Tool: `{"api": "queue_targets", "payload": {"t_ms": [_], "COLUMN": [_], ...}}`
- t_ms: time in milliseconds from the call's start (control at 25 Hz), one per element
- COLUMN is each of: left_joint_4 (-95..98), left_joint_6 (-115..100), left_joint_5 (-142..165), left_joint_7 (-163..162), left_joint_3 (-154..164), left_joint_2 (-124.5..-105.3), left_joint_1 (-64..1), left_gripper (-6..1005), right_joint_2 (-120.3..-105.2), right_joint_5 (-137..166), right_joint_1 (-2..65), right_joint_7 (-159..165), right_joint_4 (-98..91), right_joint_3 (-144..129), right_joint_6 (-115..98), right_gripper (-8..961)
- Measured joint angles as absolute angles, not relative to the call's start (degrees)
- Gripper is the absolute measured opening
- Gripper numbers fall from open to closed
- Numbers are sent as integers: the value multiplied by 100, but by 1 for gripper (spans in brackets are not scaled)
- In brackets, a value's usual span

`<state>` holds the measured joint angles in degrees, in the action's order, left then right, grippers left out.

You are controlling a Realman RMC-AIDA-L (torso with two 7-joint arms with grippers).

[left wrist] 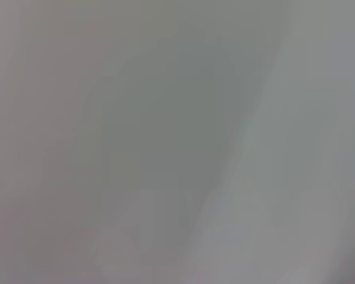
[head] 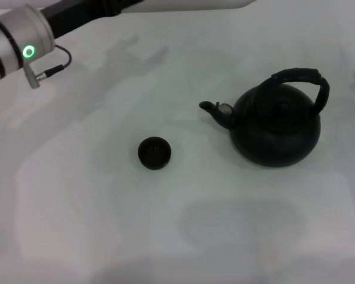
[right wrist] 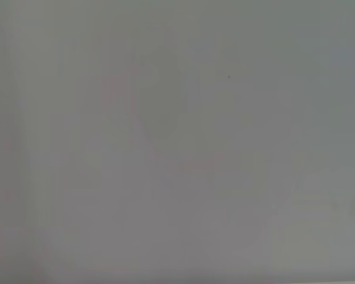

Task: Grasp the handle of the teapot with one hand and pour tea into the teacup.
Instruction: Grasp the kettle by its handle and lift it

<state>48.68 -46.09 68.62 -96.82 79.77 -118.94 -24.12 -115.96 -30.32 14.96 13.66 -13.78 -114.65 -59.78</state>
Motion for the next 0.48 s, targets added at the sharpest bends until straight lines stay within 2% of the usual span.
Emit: {"api": "queue_targets", "payload": {"t_ms": [480], "left_joint_4": [2164], "left_joint_6": [-6295], "left_joint_5": [2442], "left_joint_7": [-4890], "left_joint_3": [8135], "left_joint_2": [-11934], "left_joint_1": [-2388], "left_gripper": [893], "right_joint_2": [-11579], "right_joint_5": [-3080], "right_joint_1": [1566], "right_joint_7": [1361], "right_joint_4": [-1367], "right_joint_3": [-11438], "right_joint_6": [-5989], "right_gripper": [776]}}
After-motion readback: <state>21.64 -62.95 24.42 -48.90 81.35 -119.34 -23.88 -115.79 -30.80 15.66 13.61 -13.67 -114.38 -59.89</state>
